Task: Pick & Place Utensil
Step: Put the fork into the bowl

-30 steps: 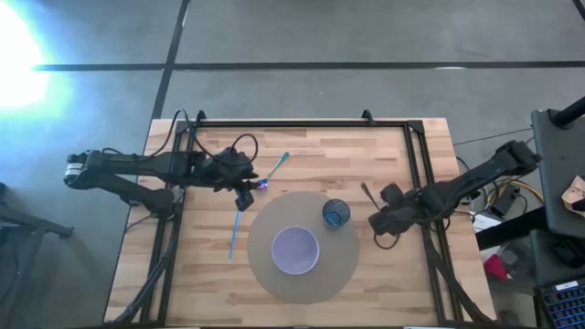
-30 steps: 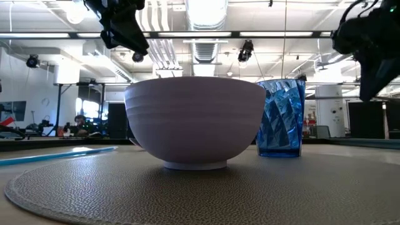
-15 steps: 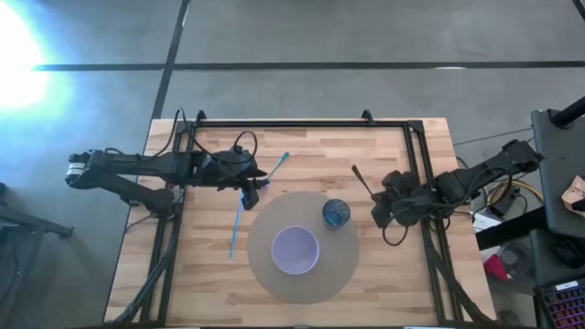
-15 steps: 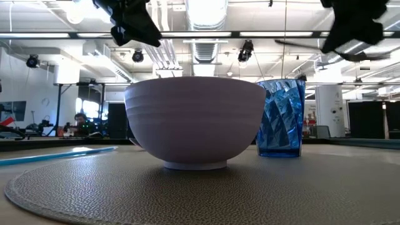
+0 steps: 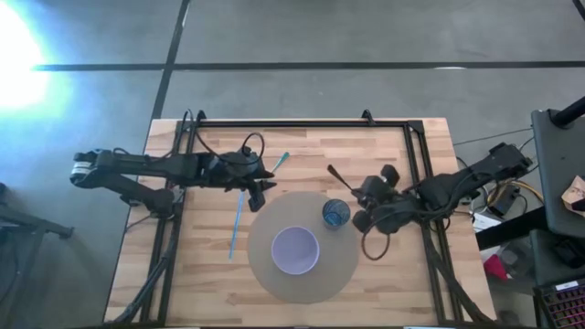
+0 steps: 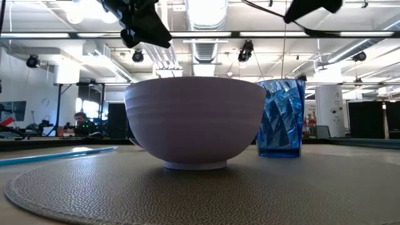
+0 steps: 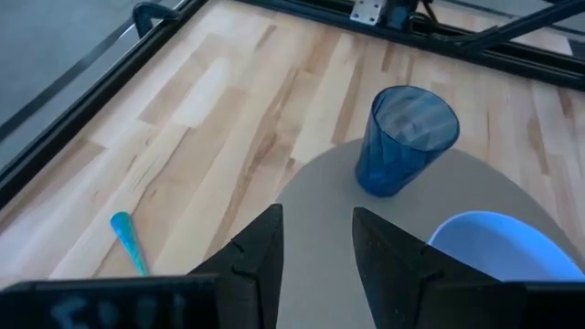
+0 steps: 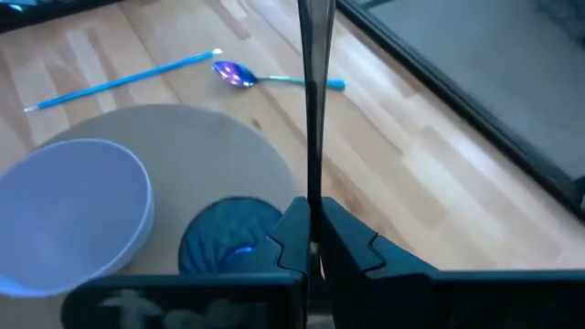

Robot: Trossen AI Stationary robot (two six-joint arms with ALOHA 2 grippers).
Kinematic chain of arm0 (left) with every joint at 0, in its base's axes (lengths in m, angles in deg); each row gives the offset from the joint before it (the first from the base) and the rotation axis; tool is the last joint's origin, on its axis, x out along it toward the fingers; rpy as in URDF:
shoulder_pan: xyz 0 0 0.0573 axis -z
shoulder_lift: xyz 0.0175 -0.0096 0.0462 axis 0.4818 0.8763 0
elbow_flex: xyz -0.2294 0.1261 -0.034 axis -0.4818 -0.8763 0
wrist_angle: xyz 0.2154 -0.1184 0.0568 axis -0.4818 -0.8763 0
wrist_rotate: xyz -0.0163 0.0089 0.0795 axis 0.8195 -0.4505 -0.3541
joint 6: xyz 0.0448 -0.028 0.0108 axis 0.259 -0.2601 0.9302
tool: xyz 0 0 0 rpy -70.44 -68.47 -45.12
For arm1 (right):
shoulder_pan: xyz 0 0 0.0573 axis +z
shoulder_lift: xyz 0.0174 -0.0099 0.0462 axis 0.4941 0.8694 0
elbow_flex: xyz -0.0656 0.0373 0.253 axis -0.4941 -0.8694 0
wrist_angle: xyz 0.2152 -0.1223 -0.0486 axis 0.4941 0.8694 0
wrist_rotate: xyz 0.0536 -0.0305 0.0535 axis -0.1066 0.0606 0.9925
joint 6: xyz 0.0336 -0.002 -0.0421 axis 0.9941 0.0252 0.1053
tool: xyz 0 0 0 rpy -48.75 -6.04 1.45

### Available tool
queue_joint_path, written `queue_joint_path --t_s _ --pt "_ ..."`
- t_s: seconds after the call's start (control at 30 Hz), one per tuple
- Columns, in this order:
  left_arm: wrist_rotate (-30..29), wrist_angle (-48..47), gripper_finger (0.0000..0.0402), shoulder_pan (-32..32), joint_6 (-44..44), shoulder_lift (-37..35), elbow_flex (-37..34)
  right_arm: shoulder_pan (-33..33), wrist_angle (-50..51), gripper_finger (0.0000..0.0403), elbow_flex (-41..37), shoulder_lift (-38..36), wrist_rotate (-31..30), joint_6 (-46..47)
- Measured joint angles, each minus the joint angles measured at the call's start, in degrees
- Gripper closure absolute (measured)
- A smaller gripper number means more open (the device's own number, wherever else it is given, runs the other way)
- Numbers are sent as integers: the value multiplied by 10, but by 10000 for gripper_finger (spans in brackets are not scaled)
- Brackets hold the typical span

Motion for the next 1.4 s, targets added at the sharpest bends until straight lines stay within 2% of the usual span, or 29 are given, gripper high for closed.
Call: queue_joint_path --t_s 0.27,0.47,0.7,0.8,1.03,1.2,1.4 --pt "1 19 277 -7 34 3 8 -1 -55 392 31 83 -15 -39" --pt "2 62 277 -14 89 3 10 -1 -91 391 50 128 -63 -50" --pt "92 88 277 -13 111 5 8 -1 -171 391 60 137 -95 -111" --pt "108 100 277 -12 114 5 6 -1 -202 391 59 138 -119 -140" --pt "108 256 277 -9 105 6 -51 -1 -252 391 59 177 -156 -211" --pt "113 375 278 -8 97 6 -109 -1 -254 391 60 204 -228 -213" --pt "118 493 278 -7 81 6 -164 -9 -278 391 60 228 -253 -214"
